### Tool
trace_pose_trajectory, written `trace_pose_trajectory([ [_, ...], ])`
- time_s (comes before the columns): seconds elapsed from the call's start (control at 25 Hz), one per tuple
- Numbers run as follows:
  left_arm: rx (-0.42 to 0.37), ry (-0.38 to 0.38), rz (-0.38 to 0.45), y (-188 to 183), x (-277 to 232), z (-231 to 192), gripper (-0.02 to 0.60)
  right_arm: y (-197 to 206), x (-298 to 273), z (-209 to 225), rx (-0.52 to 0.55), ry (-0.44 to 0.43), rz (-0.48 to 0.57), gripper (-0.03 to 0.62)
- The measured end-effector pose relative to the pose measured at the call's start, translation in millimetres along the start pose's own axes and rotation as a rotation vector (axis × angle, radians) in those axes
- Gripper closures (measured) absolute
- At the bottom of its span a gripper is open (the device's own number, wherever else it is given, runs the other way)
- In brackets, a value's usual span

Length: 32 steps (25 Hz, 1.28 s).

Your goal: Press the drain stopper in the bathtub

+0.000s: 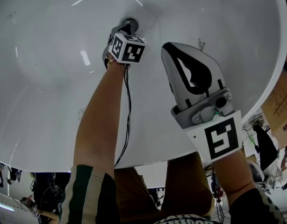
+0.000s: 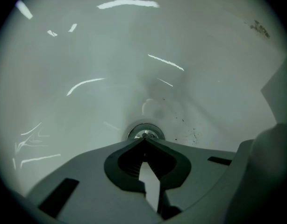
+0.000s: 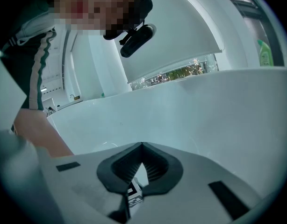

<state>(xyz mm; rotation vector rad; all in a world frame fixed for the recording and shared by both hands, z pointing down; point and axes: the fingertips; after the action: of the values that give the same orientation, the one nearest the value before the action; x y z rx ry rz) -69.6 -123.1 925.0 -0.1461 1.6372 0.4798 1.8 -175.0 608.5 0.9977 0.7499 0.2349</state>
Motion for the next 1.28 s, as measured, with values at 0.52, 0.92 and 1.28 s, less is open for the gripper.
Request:
trace_pose_trajectory([
  [0.52,-0.113,0.001,-0.025,-0.6,5.0,12.1,0.578,2.8,0.4,-2.1,0.021,-0.016,-0.002,0.58],
  [0.92,-0.137,0.011,0.005,-31.4,35.5,-19.3,0.578,-27.4,-5.5,-0.2,0.031,0.017,0.004,0.58],
  [1.28,-0.112,0.016,0.044,-38.6,77.4,-28.0,0.578,-61.7,-5.9,-3.9,0.085,0.051,0.017,0.58],
])
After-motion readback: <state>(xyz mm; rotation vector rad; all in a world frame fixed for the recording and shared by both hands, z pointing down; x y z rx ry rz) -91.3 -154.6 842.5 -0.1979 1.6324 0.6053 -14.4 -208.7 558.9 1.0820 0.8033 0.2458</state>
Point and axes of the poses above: the fingertips, and each gripper's own axes: x backward along the fingers, z to its right, y out of its underside, and after that the axes turned 1 degree about z, right-handed
